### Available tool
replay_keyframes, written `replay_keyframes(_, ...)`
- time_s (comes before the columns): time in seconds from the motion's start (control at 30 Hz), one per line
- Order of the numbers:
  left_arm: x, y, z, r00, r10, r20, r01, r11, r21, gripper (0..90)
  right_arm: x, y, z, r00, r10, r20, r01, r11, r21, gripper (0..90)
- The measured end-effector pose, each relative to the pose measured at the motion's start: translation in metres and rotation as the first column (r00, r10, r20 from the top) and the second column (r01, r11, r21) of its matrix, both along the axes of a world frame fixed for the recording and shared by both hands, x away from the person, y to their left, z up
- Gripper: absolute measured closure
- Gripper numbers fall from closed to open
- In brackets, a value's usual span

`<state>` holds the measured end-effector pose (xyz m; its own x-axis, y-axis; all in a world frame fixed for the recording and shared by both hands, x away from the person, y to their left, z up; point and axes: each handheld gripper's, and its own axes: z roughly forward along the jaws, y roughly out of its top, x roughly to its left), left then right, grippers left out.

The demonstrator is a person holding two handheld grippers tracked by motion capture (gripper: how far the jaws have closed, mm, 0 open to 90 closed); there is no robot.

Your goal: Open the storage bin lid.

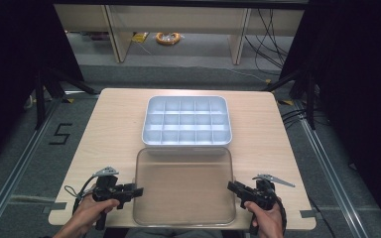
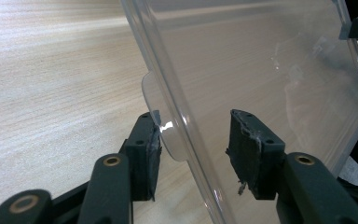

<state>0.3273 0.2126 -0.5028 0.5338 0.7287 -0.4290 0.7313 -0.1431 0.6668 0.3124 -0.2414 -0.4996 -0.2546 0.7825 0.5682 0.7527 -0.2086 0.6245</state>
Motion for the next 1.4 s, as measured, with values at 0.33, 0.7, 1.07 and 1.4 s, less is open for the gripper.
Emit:
replay_keyframes(0.33, 0.001, 0.0, -0.004, 0.9999, 0.004, -0.013, -0.003, 0.9997, 0.023, 50.3, 0.001, 0.002, -0.004, 0.9995, 0.01, -0.029, -0.011, 0.9999, -0.007, 64.7)
replay_keyframes(0.7, 0.0, -0.004, -0.008, 0.9998, -0.005, -0.02, 0.006, 0.9979, 0.065, 50.0, 0.005, -0.004, -0.013, 0.9993, 0.032, -0.02, -0.034, 0.9974, -0.064, 63.3)
replay_keyframes(1.07, 0.0, -0.005, -0.009, 0.9995, -0.022, -0.021, 0.024, 0.9965, 0.08, 49.5, 0.007, -0.001, -0.015, 0.9991, 0.027, -0.034, -0.03, 0.9944, -0.101, 59.7)
replay_keyframes(1.4, -0.001, -0.006, -0.008, 0.9995, -0.02, -0.023, 0.022, 0.9963, 0.083, 43.8, 0.009, 0.003, -0.014, 0.999, 0.025, -0.038, -0.03, 0.9909, -0.131, 55.7)
